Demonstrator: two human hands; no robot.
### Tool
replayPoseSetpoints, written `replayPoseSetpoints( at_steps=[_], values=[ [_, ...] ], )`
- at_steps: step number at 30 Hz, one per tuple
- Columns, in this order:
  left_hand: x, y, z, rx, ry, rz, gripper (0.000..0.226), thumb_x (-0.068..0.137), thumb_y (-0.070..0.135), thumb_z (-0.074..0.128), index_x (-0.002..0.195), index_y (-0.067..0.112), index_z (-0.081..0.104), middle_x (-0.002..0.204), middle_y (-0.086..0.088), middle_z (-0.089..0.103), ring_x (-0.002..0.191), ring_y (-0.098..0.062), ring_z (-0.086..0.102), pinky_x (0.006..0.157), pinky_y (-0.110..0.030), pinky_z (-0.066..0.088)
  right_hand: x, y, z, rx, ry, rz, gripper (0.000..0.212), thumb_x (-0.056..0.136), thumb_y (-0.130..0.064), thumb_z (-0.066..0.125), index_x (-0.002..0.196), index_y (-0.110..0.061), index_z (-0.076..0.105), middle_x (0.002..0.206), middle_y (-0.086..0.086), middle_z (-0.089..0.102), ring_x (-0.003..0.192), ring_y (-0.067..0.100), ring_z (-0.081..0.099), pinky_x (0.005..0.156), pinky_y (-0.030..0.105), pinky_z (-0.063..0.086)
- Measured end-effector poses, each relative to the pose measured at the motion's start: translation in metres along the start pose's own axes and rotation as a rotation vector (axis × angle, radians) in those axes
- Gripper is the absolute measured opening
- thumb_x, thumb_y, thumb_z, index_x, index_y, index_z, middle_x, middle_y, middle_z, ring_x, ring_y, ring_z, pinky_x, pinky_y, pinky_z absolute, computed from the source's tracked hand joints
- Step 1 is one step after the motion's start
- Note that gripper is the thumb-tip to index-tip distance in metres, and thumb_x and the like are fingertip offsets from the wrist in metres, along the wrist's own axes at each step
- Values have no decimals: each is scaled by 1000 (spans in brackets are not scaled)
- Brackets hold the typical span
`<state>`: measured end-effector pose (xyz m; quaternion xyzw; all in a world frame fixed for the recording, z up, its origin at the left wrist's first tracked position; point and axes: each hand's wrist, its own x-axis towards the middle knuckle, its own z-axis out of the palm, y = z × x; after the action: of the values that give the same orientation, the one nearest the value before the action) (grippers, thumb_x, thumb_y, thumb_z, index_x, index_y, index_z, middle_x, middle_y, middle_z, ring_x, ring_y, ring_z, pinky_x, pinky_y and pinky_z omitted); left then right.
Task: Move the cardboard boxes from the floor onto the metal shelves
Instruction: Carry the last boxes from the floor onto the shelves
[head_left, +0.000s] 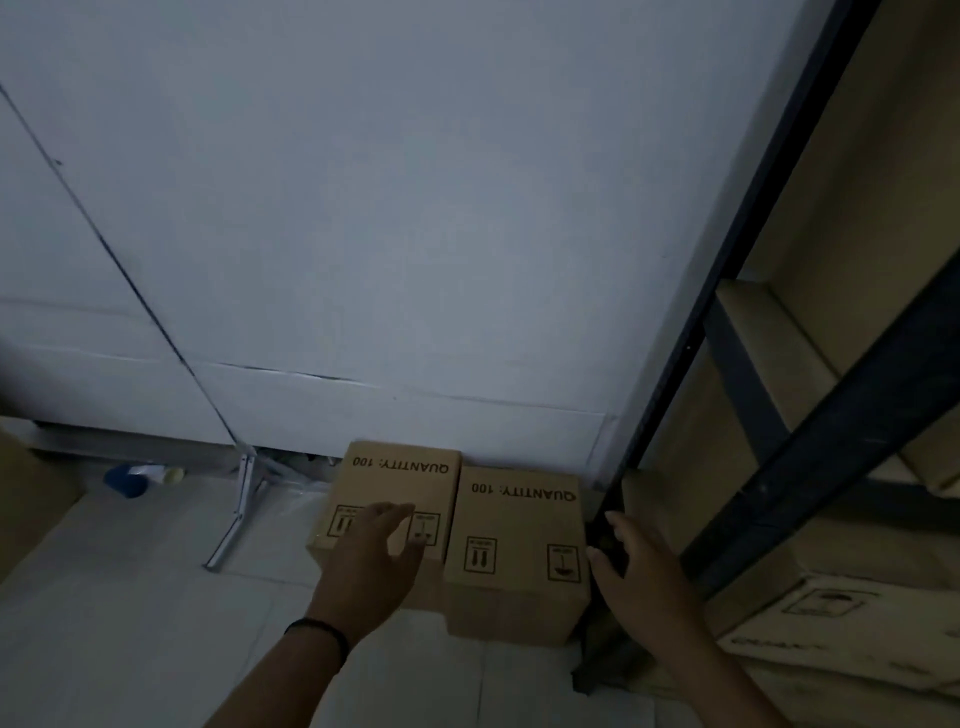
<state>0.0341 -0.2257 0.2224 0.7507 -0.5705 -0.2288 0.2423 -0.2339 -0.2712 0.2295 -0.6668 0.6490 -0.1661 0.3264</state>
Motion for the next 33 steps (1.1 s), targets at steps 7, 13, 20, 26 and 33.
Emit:
replayPoseSetpoints(
  at_steps=[7,13,20,26,33],
  values=[
    [26,-52,42,-102,-149,-42,46,94,26,59,137,19,48,140,0,46,129,-16,42,106,-22,31,-3,17,57,-64,5,201,35,98,-28,49,133,-21,49,134,2,48,119,18,46,97,28,40],
    [27,-119,66,-99,-236,-89,49,95,29,57,140,19,45,146,1,41,133,-16,39,109,-25,29,-13,33,133,-34,0,301,40,96,-29,54,134,-15,50,132,4,50,106,16,49,94,28,43],
    [35,-210,93,-43,-217,-221,52,94,31,58,142,18,43,147,-4,41,135,-19,37,112,-28,27,10,49,245,-37,-110,329,52,97,-41,49,144,-21,39,142,-2,42,132,16,39,109,28,33],
    [66,-296,135,-34,-115,-247,57,91,24,63,143,15,42,146,-9,41,134,-23,38,108,-28,28,62,65,334,-97,-190,272,57,99,-43,43,150,-22,29,154,-2,29,140,19,29,114,32,27],
    [121,-410,192,55,-1,-175,64,84,21,71,141,14,44,146,-15,37,131,-30,40,107,-40,36,146,91,428,-224,-46,41,49,95,-35,41,135,-8,51,134,13,50,127,31,42,106,35,34]
  ],
)
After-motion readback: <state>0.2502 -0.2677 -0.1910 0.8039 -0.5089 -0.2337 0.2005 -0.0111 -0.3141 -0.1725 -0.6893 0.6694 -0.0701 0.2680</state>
